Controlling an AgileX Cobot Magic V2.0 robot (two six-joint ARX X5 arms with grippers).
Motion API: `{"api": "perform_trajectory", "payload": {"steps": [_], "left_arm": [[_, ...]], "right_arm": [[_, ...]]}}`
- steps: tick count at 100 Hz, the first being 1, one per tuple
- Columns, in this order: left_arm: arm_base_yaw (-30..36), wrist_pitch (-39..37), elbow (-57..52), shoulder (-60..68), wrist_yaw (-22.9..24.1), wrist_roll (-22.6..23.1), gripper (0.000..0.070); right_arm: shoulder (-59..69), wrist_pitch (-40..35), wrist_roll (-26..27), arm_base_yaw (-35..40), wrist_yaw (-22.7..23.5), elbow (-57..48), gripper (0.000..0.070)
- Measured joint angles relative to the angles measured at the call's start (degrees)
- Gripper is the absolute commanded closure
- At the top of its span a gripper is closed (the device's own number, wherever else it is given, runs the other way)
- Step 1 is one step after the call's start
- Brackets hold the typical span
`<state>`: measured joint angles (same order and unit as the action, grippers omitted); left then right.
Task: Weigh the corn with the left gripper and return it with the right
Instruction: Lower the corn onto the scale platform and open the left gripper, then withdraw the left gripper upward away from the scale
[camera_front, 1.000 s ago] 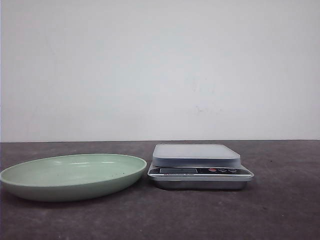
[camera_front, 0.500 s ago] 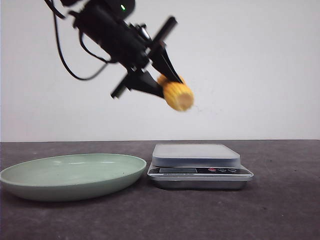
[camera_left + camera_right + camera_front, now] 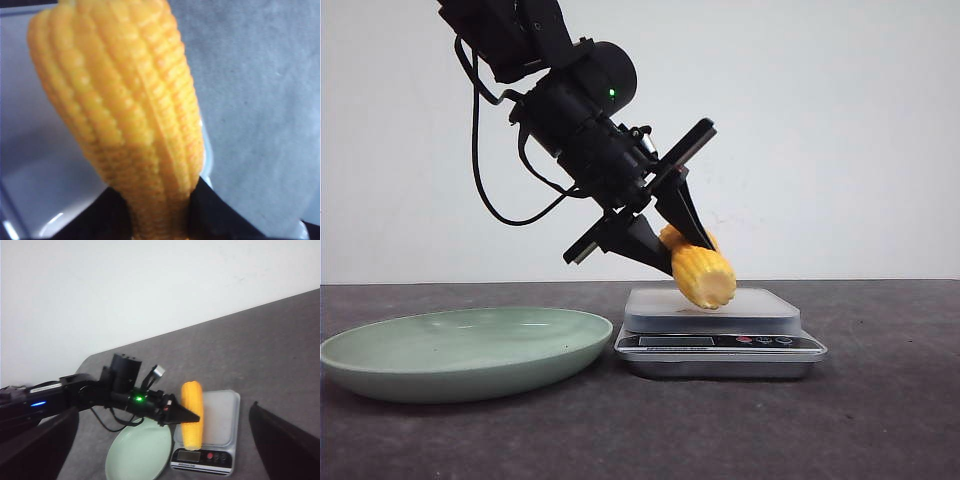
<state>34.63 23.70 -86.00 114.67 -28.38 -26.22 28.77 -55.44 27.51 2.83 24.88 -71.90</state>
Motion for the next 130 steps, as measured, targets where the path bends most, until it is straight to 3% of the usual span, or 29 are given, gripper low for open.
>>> {"api": "perform_trajectory", "payload": {"steps": [21, 26, 37, 44, 74, 88, 130], "left_arm": [[0.0, 0.2, 0.0, 0.0, 0.4, 0.1, 0.0638], [0.0, 0.5, 0.0, 0.0, 0.4, 0.3, 0.0553], [0.0, 1.1, 0.0, 0.0, 0.4, 0.3, 0.0289], [0.0, 1.1, 0.0, 0.0, 0.4, 0.5, 0.0222], [0.0, 0.7, 0.0, 0.0, 0.4, 0.9, 0.0204], [0.0, 0.5, -0.1, 0.0, 0.2, 1.0, 0.0000], [-0.5, 3.2, -4.8, 0.0, 0.6, 1.2, 0.0000]], "right_arm": [[0.0, 0.0, 1.4, 0.0, 0.6, 0.0, 0.0000], [0.0, 0.0, 1.5, 0.0, 0.5, 0.0, 0.0000], [0.0, 0.0, 1.5, 0.0, 0.5, 0.0, 0.0000], [0.0, 0.0, 1.5, 0.0, 0.4, 0.0, 0.0000], [0.0, 0.0, 1.5, 0.0, 0.4, 0.0, 0.0000], [0.0, 0.0, 1.5, 0.0, 0.4, 0.0, 0.0000], [0.0, 0.0, 0.8, 0.0, -1.0, 0.0, 0.0000]]}}
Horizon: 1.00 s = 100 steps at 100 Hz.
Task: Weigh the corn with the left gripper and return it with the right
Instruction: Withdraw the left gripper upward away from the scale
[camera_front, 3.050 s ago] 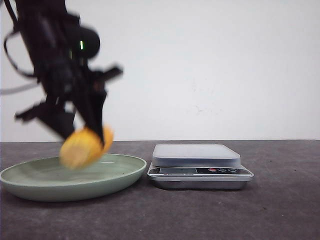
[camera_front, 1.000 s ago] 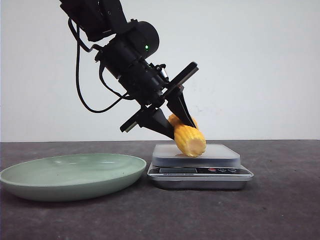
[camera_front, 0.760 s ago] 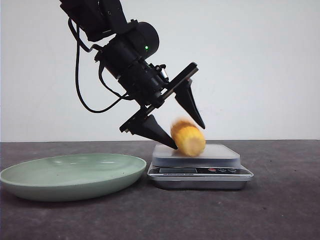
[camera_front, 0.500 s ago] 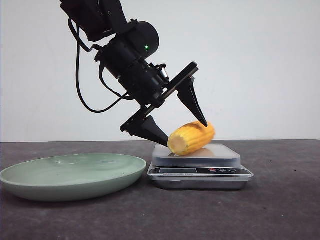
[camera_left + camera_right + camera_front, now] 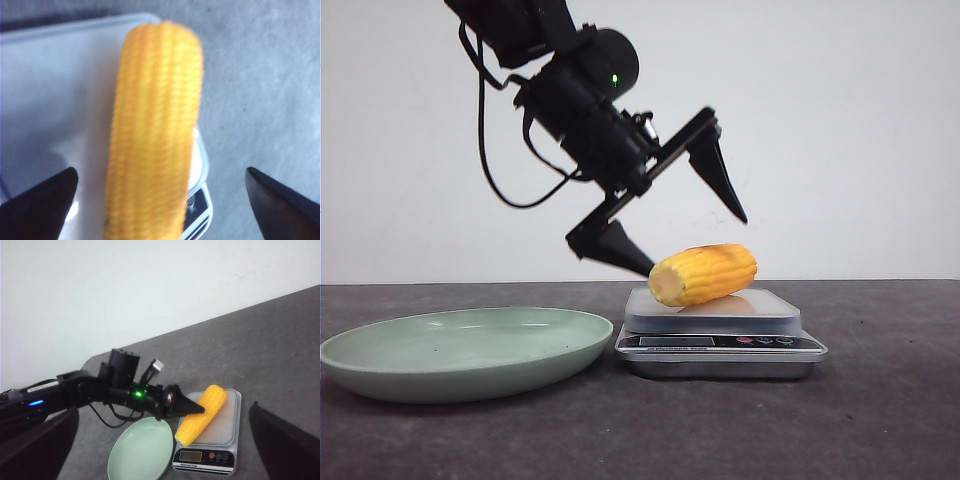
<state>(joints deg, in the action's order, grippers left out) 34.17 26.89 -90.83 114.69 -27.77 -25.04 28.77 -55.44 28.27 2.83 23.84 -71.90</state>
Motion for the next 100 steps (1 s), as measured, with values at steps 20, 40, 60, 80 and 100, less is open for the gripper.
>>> {"api": "perform_trajectory", "payload": {"steps": [20, 40, 60, 80, 100], "left_arm": [[-0.3, 7.0, -9.8, 0.0, 2.6, 0.0, 0.0051], [-0.2, 21.2, -23.9, 0.0, 8.6, 2.7, 0.0569], [0.8, 32.8, -40.8, 0.0, 8.8, 8.4, 0.0689], [3.3, 40.1, -53.0, -3.2, 11.0, 11.0, 0.0689], [6.8, 46.8, -61.6, -12.2, 18.7, 12.8, 0.0683]], "right_arm": [[0.0, 0.0, -1.2, 0.0, 0.0, 0.0, 0.0000], [0.0, 0.0, -2.1, 0.0, 0.0, 0.0, 0.0000], [0.0, 0.0, -3.0, 0.0, 0.0, 0.0, 0.0000], [0.0, 0.0, -4.3, 0.0, 0.0, 0.0, 0.0000], [0.0, 0.0, -4.5, 0.0, 0.0, 0.0, 0.0000]]}}
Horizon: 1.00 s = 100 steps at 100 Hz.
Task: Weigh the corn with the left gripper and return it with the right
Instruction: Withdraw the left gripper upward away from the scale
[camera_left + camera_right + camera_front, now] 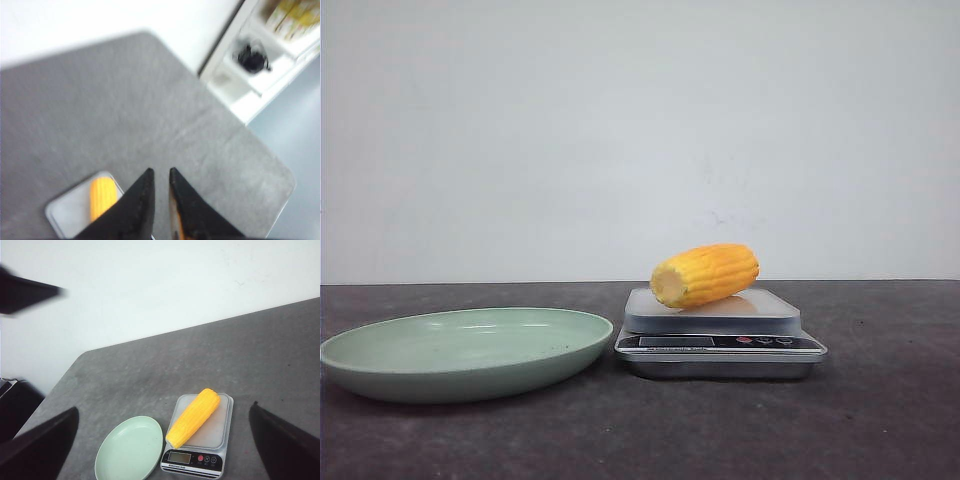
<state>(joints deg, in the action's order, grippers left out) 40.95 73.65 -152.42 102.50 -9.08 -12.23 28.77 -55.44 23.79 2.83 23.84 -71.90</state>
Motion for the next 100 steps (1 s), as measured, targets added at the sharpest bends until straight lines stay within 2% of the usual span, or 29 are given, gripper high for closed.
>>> {"api": "perform_trajectory", "payload": {"steps": [21, 28, 45, 60, 77, 86, 100], "left_arm": [[1.3, 7.5, -2.8, -11.1, 6.4, 2.2, 0.0683], [1.5, 7.7, -2.8, -14.5, 7.8, 2.3, 0.0683], [1.5, 7.7, -2.8, -23.1, 9.2, 2.2, 0.0685], [1.5, 7.7, -2.9, -29.4, 9.2, 1.6, 0.0687], [1.6, 7.8, -2.5, -34.1, 9.9, -0.2, 0.0687], [1.6, 7.8, -0.5, -36.2, 12.8, -0.7, 0.0687], [1.6, 7.8, 4.4, -40.5, 17.4, -0.7, 0.0687]], "right_arm": [[0.0, 0.0, 0.0, 0.0, 0.0, 0.0, 0.0000], [0.0, 0.7, 0.6, 0.0, 0.2, 0.0, 0.0000], [2.6, 11.4, 4.5, 0.0, 4.7, 0.0, 0.0000], [8.6, 21.4, 9.0, 0.0, 5.1, 0.0, 0.0000], [16.9, 22.2, 10.8, 1.9, 5.5, 0.0, 0.0000], [22.2, 20.3, 10.6, 4.7, 3.7, 0.0, 0.0000], [32.0, 17.4, 9.2, 11.6, -2.9, 0.0, 0.0000]]}}
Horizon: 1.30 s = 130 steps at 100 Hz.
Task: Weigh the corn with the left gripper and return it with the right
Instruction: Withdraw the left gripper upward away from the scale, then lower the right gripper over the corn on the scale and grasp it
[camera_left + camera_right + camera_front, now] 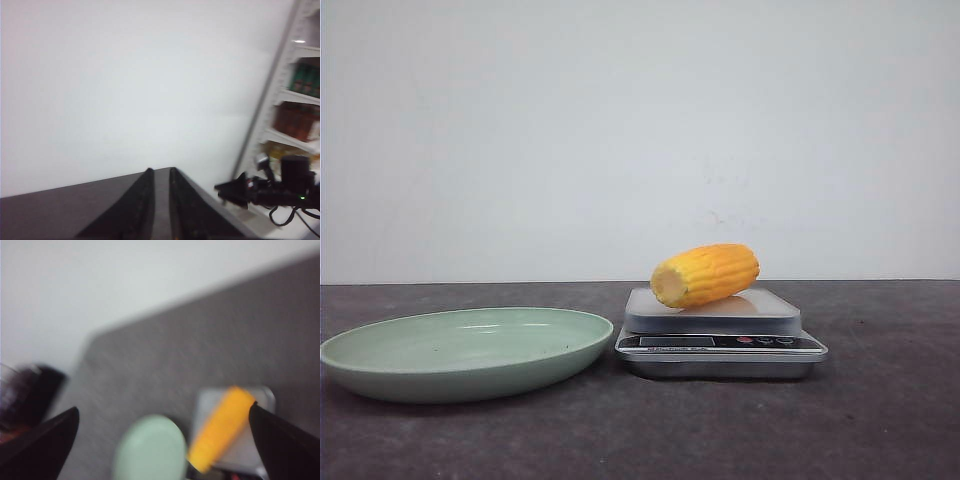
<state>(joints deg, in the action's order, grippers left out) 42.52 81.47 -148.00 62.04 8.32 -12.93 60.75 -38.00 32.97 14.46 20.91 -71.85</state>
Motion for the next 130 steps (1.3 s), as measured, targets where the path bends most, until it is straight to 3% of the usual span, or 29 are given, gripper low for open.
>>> {"api": "perform_trajectory", "payload": {"steps": [10, 20, 29, 49, 73, 78, 83, 91, 95, 130], "left_arm": [[0.0, 0.0, 4.7, -3.7, 1.3, -0.1, 0.0687], [0.0, 0.0, 10.0, -6.7, 2.5, -0.1, 0.0687], [0.0, 0.0, 14.5, -8.2, 2.5, -0.2, 0.0686], [0.0, 0.0, 20.5, -9.3, 2.5, -1.4, 0.0685], [0.0, 0.0, 21.3, -10.3, 2.5, -1.6, 0.0685], [0.0, 0.0, 21.6, -10.3, 2.5, -1.6, 0.0685], [0.0, 0.0, 21.7, -10.2, 2.5, -1.6, 0.0685], [0.0, 0.0, 21.7, -10.2, 2.5, -1.6, 0.0685], [0.0, 0.0, 21.7, -10.2, 2.5, -1.6, 0.0685], [0.0, 0.0, 22.2, -10.2, 2.5, -1.6, 0.0685]], "right_arm": [[6.0, -0.3, -0.6, 5.5, -5.3, 0.0, 0.0025], [11.1, 0.1, -1.1, 9.8, -10.3, 0.0, 0.0102], [16.2, 0.5, -1.2, 12.9, -13.5, 0.0, 0.0105], [27.9, 1.9, -0.7, 15.6, -14.7, 0.0, 0.0105], [36.1, 4.9, 3.6, 15.8, -14.4, 0.0, 0.0120], [37.1, 4.9, 4.1, 15.8, -14.3, 0.0, 0.0185], [37.9, 4.7, 4.6, 15.8, -14.3, 0.0, 0.0302], [38.8, 4.1, 5.1, 15.8, -13.5, 0.0, 0.0597], [39.0, 3.6, 5.1, 15.8, -13.3, 0.0, 0.0700], [37.1, 1.9, 2.5, 15.7, -12.1, -0.9, 0.0700]]}}
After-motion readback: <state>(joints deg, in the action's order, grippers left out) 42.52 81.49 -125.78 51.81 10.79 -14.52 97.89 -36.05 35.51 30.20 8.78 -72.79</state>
